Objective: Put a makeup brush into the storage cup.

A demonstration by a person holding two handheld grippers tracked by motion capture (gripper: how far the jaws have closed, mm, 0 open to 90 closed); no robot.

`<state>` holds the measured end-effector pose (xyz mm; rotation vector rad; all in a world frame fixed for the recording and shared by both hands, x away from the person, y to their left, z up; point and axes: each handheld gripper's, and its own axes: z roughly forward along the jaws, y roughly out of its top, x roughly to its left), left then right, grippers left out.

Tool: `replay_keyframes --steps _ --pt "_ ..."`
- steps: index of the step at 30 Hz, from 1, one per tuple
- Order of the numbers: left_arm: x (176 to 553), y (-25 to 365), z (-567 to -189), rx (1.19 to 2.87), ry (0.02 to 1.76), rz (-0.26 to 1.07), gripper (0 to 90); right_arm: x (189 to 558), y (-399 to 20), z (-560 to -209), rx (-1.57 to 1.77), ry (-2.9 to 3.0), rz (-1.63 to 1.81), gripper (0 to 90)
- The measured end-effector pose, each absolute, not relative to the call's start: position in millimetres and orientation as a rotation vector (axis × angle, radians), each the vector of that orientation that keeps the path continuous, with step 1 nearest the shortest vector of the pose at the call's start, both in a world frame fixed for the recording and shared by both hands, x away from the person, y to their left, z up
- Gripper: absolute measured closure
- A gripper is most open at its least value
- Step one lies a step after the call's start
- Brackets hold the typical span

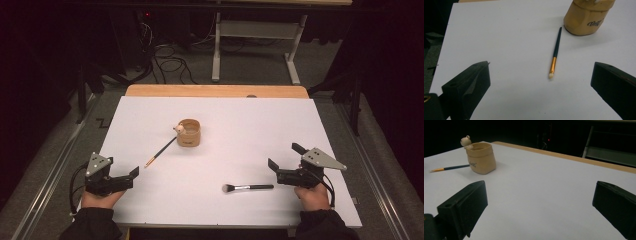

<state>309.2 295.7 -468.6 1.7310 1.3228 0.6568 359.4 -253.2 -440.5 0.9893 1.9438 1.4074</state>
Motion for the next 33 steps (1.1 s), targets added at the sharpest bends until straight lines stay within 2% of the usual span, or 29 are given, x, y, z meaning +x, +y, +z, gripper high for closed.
replay_keyframes --steps 7,14,26,33 --pt "309.7 290.7 -473.3 1.822 1.356 0.643 3.1 356.8 -252.4 -439.2 0.985 1.944 1.402 0.6" --pt "311.8 282.5 -481.6 1.936 1.377 0.572 3.0 357.0 -253.1 -439.2 0.989 1.951 1.397 0.6" --pt "310.1 270.5 -479.9 2.048 1.368 0.540 3.1 359.7 -249.2 -440.5 0.968 1.976 1.391 0.6" --pt "319.7 272.3 -474.4 2.050 1.376 0.486 4.9 362.2 -248.4 -442.5 0.996 1.978 1.382 0.6"
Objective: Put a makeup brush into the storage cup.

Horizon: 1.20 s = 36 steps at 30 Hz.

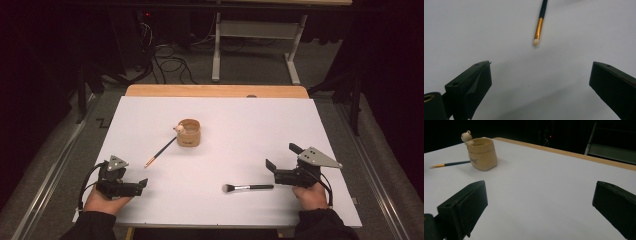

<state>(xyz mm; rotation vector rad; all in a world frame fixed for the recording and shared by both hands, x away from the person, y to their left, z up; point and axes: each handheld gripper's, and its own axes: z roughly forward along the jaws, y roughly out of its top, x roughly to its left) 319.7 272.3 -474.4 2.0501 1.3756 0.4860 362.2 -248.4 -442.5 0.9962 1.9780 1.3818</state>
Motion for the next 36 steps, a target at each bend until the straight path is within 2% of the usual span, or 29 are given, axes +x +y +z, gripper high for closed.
replay_keyframes --steps 5,10,28,36 --pt "334.4 270.2 -470.7 2.095 1.354 0.429 5.0 358.4 -251.9 -441.1 0.992 1.969 1.363 0.6" --pt "344.1 267.4 -464.0 2.134 1.344 0.436 6.9 352.7 -261.4 -441.0 1.003 1.962 1.343 0.6" --pt "363.8 255.4 -451.2 2.288 1.382 0.317 11.7 348.1 -295.2 -438.0 1.052 1.945 1.324 0.6" --pt "371.0 242.9 -447.0 2.361 1.384 0.279 13.6 345.9 -291.2 -440.2 1.025 1.966 1.346 0.6"
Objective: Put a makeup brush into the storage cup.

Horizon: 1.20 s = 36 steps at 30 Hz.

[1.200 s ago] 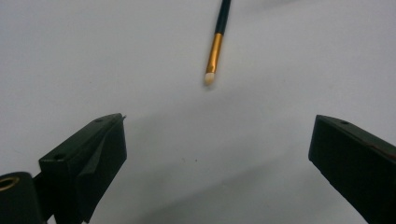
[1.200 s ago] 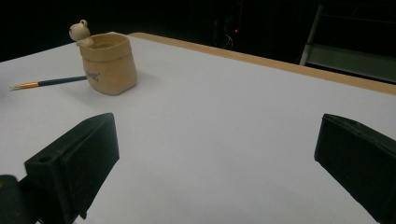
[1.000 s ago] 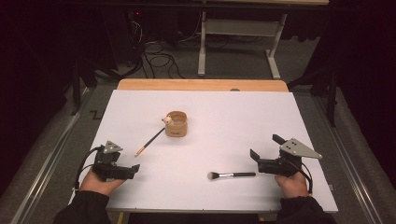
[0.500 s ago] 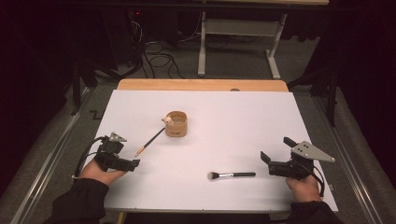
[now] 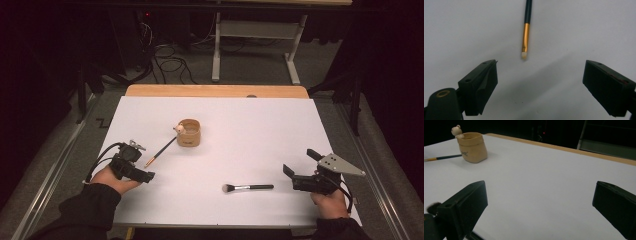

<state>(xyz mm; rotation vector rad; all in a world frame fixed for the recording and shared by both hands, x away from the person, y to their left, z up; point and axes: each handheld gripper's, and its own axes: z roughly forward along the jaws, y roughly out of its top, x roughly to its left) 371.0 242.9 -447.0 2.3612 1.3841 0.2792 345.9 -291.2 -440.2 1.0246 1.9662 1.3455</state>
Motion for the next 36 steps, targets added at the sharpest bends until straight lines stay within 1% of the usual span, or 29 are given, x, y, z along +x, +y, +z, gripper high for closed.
replay_keyframes --steps 3,8,14,16,21,22,24,27,36 --pt "374.4 241.0 -445.5 2.390 1.380 0.269 15.3 345.5 -289.5 -440.5 1.024 1.972 1.349 0.6" --pt "385.1 236.1 -439.6 2.437 1.409 0.213 16.4 346.0 -288.9 -442.6 1.027 1.982 1.356 0.6" --pt "393.8 231.9 -437.1 2.478 1.419 0.188 17.8 347.5 -288.2 -444.9 1.018 1.994 1.356 0.6" --pt "399.4 230.5 -437.3 2.504 1.418 0.154 19.2 347.5 -286.3 -445.1 1.009 2.001 1.350 0.6" --pt "407.5 228.9 -434.2 2.534 1.401 0.148 20.7 345.4 -283.1 -444.1 0.988 2.009 1.342 0.6" --pt "409.6 228.1 -432.9 2.539 1.392 0.141 24.0 344.5 -282.0 -443.9 0.982 2.012 1.339 0.6" --pt "412.1 225.6 -431.6 2.552 1.373 0.140 24.8 344.2 -281.7 -444.0 0.983 2.012 1.340 0.6" --pt "417.3 221.0 -429.3 2.564 1.348 0.143 28.7 344.2 -281.4 -444.1 0.982 2.013 1.339 0.6" --pt "425.0 221.6 -432.3 2.567 1.352 0.132 35.0 346.8 -278.7 -444.7 0.980 2.019 1.341 0.6"
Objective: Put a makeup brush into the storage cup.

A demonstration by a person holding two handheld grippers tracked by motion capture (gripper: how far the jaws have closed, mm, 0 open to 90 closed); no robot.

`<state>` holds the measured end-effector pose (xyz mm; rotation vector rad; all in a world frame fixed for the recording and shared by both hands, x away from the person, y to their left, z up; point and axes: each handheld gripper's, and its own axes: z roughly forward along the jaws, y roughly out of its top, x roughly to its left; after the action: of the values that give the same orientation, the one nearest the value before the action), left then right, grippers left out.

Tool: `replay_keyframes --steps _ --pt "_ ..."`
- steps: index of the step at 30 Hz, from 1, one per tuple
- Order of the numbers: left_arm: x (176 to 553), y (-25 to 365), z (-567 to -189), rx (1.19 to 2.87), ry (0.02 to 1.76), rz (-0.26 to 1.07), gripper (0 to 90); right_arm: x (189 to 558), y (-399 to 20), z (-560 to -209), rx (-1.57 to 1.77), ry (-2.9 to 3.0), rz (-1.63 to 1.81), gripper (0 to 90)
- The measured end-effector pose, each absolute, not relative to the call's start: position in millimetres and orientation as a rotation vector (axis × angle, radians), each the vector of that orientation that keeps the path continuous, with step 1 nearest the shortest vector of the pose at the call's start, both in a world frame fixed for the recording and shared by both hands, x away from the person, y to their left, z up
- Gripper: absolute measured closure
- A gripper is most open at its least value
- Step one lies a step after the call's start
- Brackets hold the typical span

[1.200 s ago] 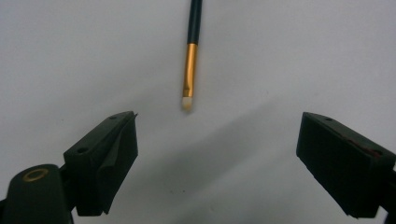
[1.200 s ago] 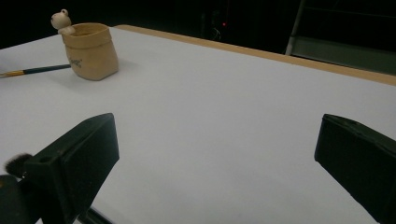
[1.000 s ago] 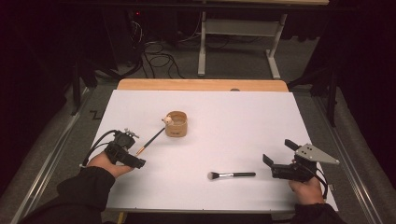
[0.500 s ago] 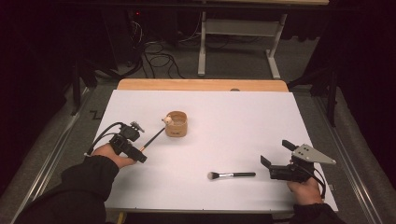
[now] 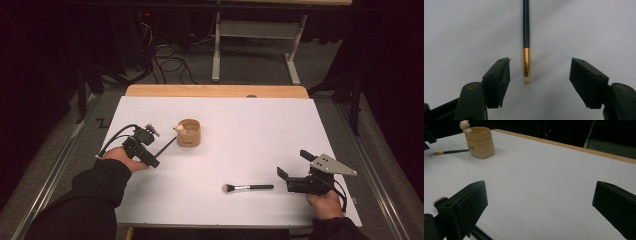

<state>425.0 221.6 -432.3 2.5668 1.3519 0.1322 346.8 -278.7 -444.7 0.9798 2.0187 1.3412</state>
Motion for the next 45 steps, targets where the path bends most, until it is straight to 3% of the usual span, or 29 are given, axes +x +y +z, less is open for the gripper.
replay_keyframes --steps 27,38,45 --pt "437.7 210.1 -444.4 2.578 1.327 0.164 46.1 353.6 -273.4 -442.0 0.973 2.024 1.368 0.7" --pt "453.1 202.3 -451.3 2.598 1.312 0.146 59.7 351.8 -274.1 -442.8 0.975 2.024 1.369 0.6" --pt "459.8 206.1 -455.0 2.601 1.320 0.159 63.4 352.0 -273.3 -443.6 0.972 2.033 1.360 0.6"
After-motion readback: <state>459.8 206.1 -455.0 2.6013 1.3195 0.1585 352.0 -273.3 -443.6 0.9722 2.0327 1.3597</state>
